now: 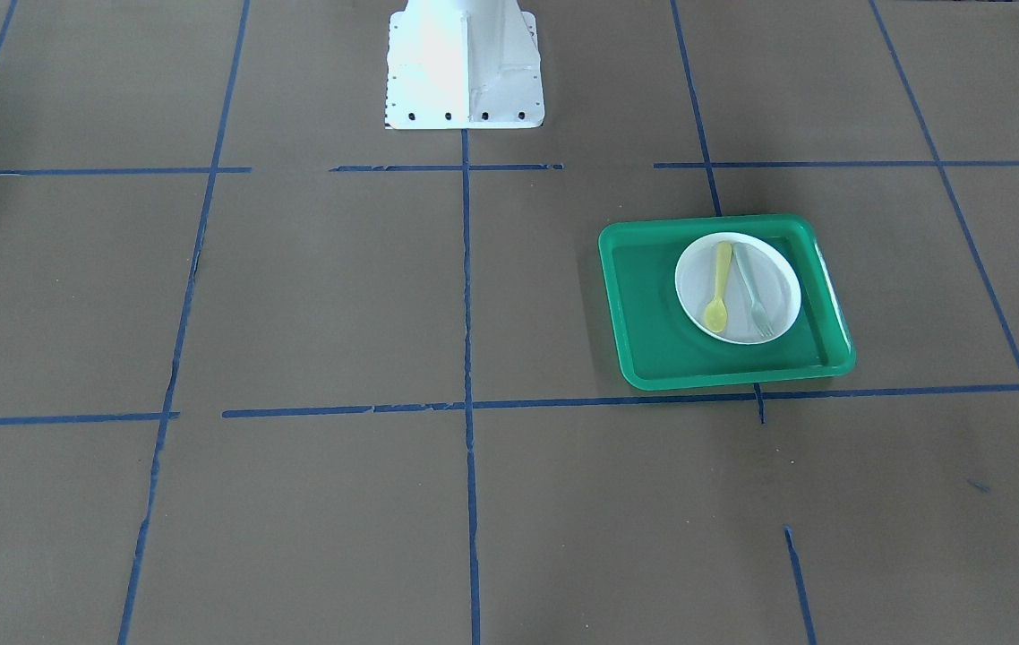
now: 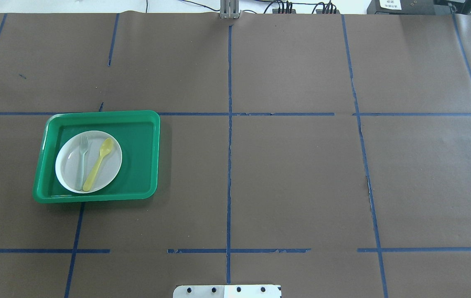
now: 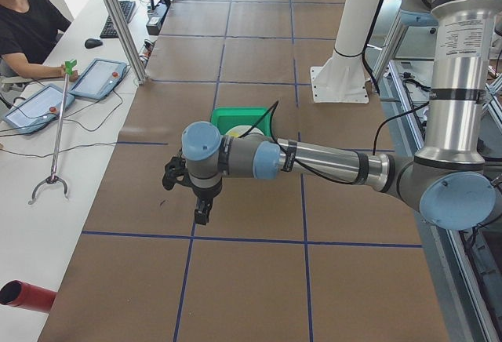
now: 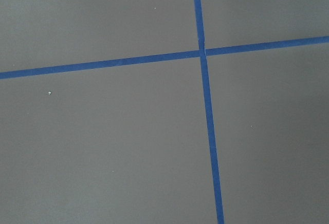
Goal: Place spoon
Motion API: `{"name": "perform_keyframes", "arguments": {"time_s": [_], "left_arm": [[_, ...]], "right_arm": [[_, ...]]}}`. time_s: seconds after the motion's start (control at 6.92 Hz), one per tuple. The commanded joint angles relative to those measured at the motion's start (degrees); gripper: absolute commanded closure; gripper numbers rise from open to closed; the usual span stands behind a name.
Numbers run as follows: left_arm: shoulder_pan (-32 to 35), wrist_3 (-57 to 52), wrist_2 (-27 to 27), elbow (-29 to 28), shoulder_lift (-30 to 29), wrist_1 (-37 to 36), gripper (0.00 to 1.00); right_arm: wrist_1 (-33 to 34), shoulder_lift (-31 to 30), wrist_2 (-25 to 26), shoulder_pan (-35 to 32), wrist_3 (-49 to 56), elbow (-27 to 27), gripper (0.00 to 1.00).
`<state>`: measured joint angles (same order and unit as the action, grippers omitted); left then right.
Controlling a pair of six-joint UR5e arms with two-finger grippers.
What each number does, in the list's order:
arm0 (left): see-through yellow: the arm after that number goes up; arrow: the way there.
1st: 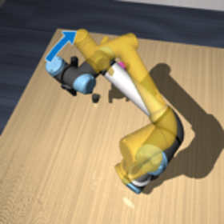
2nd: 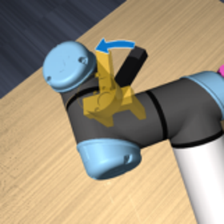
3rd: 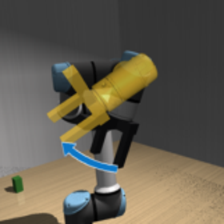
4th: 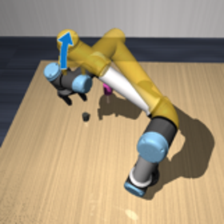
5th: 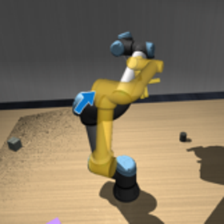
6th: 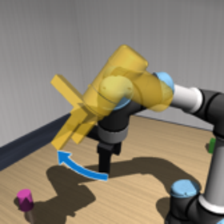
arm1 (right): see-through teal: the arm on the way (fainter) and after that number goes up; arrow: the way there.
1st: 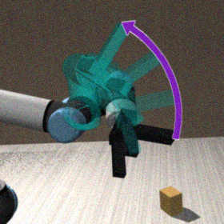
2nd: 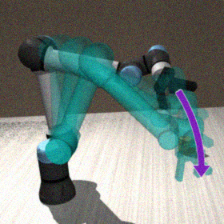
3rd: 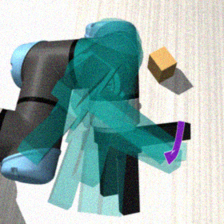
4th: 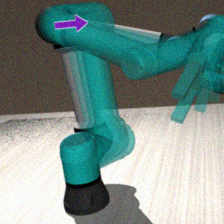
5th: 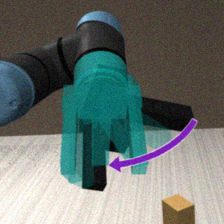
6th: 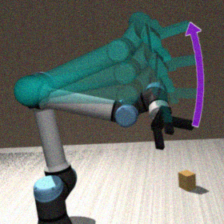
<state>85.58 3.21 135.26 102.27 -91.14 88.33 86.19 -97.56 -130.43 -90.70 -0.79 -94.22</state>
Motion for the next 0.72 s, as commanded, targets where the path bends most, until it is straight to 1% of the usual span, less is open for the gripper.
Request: {"name": "perform_keyframes", "arguments": {"time_s": [0.0, 0.29, 0.43, 0.58], "left_arm": [[-12.1, 20.5, -1.1, 5.8, -4.6, 0.0, 0.0], [-22.8, 37.6, -2.2, 8.5, -8.4, 0.0, 0.0], [-29.2, 46.6, -7.6, 8.1, -10.3, 0.0, 0.0], [-32.3, 50.1, -9.9, 7.3, -12.1, 0.0, 0.0]], "right_arm": [[0.0, 0.0, 0.0, 0.0, 0.0, 0.0, 0.0], [0.0, 0.0, 0.0, 0.0, 0.0, 0.0, 0.0], [-0.1, 0.0, 0.0, 0.0, 0.0, 0.0, 0.0], [0.0, 0.0, 0.0, 0.0, 0.0, 0.0, 0.0]]}}
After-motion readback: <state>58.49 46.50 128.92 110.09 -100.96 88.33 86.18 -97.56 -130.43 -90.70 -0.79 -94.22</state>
